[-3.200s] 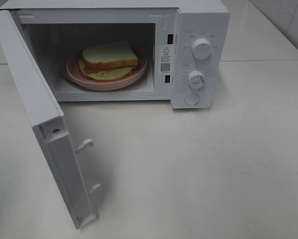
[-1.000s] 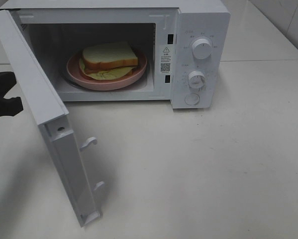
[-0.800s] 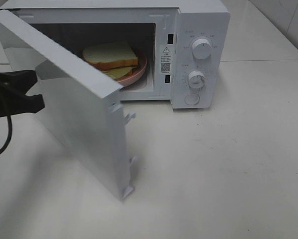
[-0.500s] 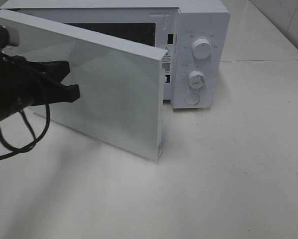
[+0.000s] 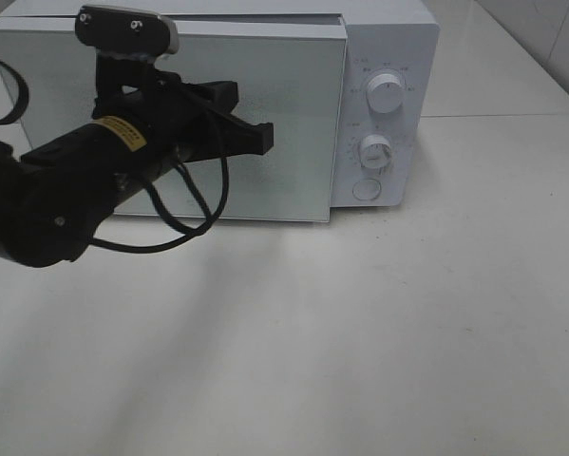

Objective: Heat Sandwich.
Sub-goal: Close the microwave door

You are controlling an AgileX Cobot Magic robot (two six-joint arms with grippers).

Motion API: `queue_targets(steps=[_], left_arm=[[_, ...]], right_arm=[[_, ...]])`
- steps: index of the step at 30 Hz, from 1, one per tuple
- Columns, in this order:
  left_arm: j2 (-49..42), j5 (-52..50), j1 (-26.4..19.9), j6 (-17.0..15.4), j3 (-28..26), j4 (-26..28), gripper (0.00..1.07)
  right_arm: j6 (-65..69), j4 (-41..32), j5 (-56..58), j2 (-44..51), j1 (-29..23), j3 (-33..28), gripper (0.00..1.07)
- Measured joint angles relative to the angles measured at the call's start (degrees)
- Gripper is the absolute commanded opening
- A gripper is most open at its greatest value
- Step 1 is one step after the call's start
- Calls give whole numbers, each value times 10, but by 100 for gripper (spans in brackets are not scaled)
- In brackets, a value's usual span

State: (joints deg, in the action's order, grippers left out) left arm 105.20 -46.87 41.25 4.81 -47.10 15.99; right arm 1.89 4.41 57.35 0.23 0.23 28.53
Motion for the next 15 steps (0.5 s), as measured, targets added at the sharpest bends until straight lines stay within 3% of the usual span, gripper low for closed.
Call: queue_targets(steps=[15], left_arm=[[72, 44, 9, 15, -111, 17, 0]], right_arm=[[0, 0, 0, 0, 0, 0, 76]])
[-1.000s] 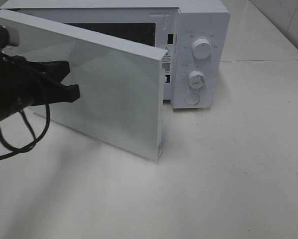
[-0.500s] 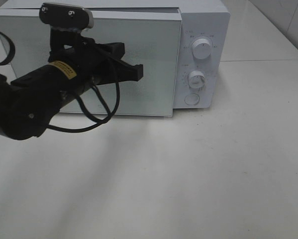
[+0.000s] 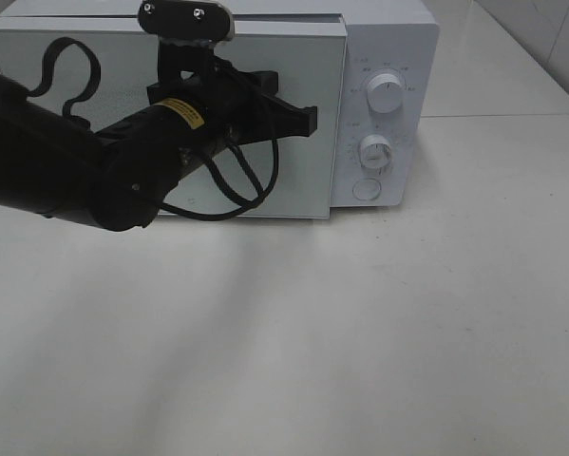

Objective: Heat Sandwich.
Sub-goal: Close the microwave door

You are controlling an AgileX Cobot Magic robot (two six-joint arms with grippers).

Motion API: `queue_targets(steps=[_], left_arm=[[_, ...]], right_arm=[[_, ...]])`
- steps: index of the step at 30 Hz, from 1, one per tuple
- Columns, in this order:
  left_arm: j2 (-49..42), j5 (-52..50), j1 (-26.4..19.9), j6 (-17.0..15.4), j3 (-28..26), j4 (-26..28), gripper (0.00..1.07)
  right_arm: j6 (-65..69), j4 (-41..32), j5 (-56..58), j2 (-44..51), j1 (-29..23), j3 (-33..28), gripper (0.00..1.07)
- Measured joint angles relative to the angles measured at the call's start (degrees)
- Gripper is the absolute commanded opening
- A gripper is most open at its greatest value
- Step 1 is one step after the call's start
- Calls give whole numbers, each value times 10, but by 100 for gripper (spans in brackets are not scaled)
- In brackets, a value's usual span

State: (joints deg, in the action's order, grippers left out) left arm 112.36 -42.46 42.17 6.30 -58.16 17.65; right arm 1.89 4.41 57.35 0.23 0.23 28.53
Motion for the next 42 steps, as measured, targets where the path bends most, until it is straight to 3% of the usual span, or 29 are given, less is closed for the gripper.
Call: queue_targets(steps=[18, 33, 42], left_arm=[[52, 68, -5, 34, -94, -1, 0], [45, 78, -5, 34, -92, 1, 0], [3, 47, -5, 34, -21, 57, 0]], right_arm=[[0, 0, 0, 0, 0, 0, 76], [0, 0, 0, 0, 0, 0, 76], [0, 0, 0, 0, 0, 0, 76]])
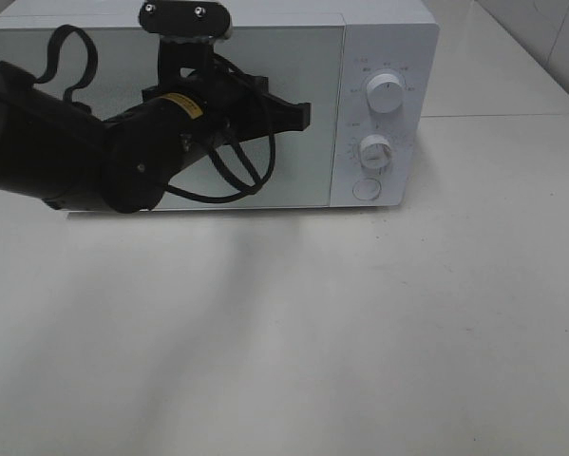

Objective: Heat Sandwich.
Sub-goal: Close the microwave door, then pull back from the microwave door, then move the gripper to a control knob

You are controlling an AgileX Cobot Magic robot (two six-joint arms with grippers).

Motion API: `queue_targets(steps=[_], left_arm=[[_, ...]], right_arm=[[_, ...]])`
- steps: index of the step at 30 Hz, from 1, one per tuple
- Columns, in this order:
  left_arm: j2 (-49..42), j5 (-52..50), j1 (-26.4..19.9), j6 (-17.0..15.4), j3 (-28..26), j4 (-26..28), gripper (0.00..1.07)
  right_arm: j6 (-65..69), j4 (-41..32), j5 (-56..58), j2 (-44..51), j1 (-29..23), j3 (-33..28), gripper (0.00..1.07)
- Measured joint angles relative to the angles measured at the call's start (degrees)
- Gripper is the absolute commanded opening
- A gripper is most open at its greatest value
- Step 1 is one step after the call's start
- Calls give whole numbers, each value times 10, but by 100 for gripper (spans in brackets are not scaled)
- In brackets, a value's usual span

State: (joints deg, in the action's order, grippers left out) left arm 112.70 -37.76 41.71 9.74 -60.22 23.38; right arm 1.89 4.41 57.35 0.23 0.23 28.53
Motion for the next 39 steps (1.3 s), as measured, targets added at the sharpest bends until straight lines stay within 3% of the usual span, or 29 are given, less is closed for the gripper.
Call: queue_targets(steps=[9, 14, 17, 18, 19, 21, 34, 39], left_arm=[[-58, 13, 37, 0, 60, 6, 0], [-91, 99, 44, 0, 72, 5, 3], [-107, 153, 44, 0, 72, 5, 41], [-107, 153, 44, 0, 72, 5, 41], [-118, 193, 44, 0, 72, 5, 74], [-131, 239, 44, -1, 72, 5, 100], [-211, 506, 41, -2, 72, -13, 98], [-246, 606, 0, -2, 72, -16, 98]], right_arm=[[0, 0, 0, 0, 0, 0, 76], [0, 0, 0, 0, 0, 0, 76], [0, 0, 0, 0, 0, 0, 76], [0, 0, 0, 0, 0, 0, 76], [0, 0, 0, 0, 0, 0, 76], [0, 0, 0, 0, 0, 0, 76], [0, 0, 0, 0, 0, 0, 76], [0, 0, 0, 0, 0, 0, 76]])
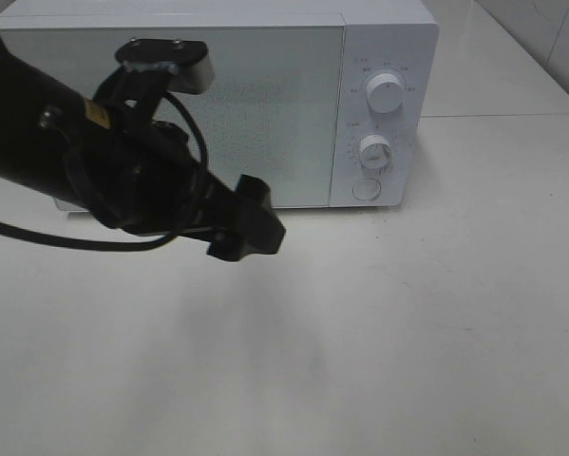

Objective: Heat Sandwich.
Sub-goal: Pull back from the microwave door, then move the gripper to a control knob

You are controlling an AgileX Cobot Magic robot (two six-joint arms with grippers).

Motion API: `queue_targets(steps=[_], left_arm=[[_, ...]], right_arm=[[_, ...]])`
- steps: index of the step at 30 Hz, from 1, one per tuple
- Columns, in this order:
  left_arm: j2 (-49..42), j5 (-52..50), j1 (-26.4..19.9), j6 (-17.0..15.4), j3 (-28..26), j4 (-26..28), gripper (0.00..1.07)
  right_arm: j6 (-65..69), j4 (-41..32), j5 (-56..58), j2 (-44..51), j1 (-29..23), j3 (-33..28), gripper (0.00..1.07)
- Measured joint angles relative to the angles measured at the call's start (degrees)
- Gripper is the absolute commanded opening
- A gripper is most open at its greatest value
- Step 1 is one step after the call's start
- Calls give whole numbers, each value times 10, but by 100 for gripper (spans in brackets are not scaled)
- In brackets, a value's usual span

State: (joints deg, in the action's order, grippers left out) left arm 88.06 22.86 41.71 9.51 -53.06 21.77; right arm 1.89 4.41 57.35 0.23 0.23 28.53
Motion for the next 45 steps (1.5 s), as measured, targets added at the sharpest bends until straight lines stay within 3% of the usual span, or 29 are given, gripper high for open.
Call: queue_targets(steps=[7, 13, 14, 21, 28, 33, 45], left_arm=[[-56, 147, -113, 0, 0, -35, 98], [-91, 226, -179, 0, 0, -60, 98], [-104, 257, -209, 0, 0, -69, 98], [-138, 319, -294, -1, 0, -88, 98], [-188, 392, -379, -28, 0, -108, 98], [-244, 402, -392, -55, 33, -137, 98], [-427, 409, -392, -61, 163, -146, 98]], right_arm=[[0, 0, 0, 0, 0, 0, 76], [0, 0, 0, 0, 0, 0, 76], [0, 0, 0, 0, 0, 0, 76], [0, 0, 0, 0, 0, 0, 76], [0, 0, 0, 0, 0, 0, 76], [0, 0, 0, 0, 0, 0, 76], [0, 0, 0, 0, 0, 0, 76]])
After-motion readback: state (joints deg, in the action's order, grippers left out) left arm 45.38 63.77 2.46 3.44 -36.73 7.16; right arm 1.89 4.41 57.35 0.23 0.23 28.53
